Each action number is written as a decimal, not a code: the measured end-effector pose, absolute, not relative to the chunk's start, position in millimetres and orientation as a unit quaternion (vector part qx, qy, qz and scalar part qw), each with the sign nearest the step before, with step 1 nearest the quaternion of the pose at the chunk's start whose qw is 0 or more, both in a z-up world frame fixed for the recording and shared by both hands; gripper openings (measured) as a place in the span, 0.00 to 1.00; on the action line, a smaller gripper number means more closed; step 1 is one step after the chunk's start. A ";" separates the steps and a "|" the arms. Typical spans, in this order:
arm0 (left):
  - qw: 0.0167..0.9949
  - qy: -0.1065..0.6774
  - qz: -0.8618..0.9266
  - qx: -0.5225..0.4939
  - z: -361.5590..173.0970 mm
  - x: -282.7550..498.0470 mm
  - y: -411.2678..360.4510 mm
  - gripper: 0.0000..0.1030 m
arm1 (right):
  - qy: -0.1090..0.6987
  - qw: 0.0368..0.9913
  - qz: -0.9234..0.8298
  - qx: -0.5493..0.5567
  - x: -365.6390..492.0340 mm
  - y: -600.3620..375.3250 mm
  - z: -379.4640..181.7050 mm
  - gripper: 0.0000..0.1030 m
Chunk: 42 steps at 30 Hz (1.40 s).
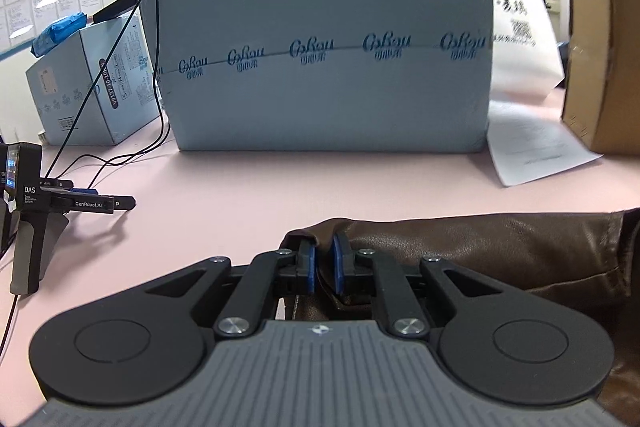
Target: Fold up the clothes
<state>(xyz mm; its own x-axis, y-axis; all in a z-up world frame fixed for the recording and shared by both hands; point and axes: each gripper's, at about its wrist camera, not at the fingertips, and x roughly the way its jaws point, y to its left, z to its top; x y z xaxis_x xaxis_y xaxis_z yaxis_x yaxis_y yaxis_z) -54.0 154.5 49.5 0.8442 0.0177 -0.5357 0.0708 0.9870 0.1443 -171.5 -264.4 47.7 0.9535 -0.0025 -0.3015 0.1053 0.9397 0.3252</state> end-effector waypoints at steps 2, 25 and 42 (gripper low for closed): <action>0.957 0.277 -0.005 0.083 45.3 -52.3 152.2 0.21 | 0.148 0.975 -0.026 0.162 -173.8 -263.2 45.4 0.07; 0.983 0.175 -0.033 0.047 49.6 -142.6 169.9 0.91 | -0.058 0.994 -0.027 -0.085 -241.1 -188.0 40.0 1.00; 0.951 0.302 -0.054 0.050 10.7 -153.2 146.5 0.91 | 0.125 0.989 -0.071 -0.013 -194.6 -205.3 23.5 1.00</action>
<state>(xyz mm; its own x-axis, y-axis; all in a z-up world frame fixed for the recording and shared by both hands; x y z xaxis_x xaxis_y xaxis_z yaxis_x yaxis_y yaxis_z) -153.2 146.5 10.7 0.8122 -0.0735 -0.5787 0.1333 0.9892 0.0613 -194.6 -205.3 23.5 0.9585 -0.1434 -0.2464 0.1370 0.9896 -0.0427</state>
